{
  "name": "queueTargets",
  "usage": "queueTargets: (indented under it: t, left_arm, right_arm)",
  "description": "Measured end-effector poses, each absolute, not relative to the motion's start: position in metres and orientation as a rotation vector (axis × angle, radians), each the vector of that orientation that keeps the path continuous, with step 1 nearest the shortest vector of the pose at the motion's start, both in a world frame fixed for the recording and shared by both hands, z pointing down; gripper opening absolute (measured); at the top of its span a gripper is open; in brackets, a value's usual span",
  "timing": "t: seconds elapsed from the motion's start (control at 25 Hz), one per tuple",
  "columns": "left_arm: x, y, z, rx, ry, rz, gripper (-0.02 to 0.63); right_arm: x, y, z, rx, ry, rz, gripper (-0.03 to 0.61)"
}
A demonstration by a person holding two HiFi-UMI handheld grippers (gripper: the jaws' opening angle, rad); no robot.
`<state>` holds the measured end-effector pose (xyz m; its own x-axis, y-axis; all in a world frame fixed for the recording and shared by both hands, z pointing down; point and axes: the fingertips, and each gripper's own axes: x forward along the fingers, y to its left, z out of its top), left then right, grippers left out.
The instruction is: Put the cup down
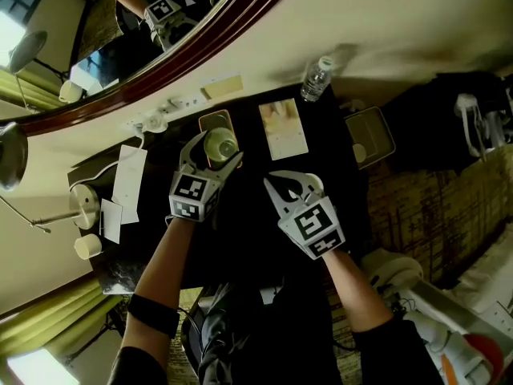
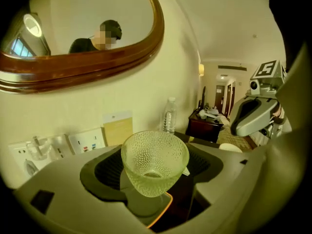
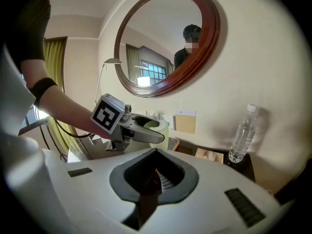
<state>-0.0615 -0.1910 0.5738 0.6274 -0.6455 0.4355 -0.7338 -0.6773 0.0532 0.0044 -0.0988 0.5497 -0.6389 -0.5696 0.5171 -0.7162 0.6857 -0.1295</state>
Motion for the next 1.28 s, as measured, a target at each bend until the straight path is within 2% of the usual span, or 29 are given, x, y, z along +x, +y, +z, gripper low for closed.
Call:
queueTargets:
  t: [0.48, 1.28]
  left_arm:
    - [-0.022, -0.089, 0.586, 2.621, -1.047, 0.54, 0.379]
    - [-0.012, -0.038, 0.663, 2.542, -1.085, 0.611, 0.38]
  right_arm:
    - [0.059, -0.084, 0.538, 1.043, -2.389, 0.465, 0.009]
    - [0.09, -0.082, 0.528, 0.997, -2.374, 0.455, 0.009]
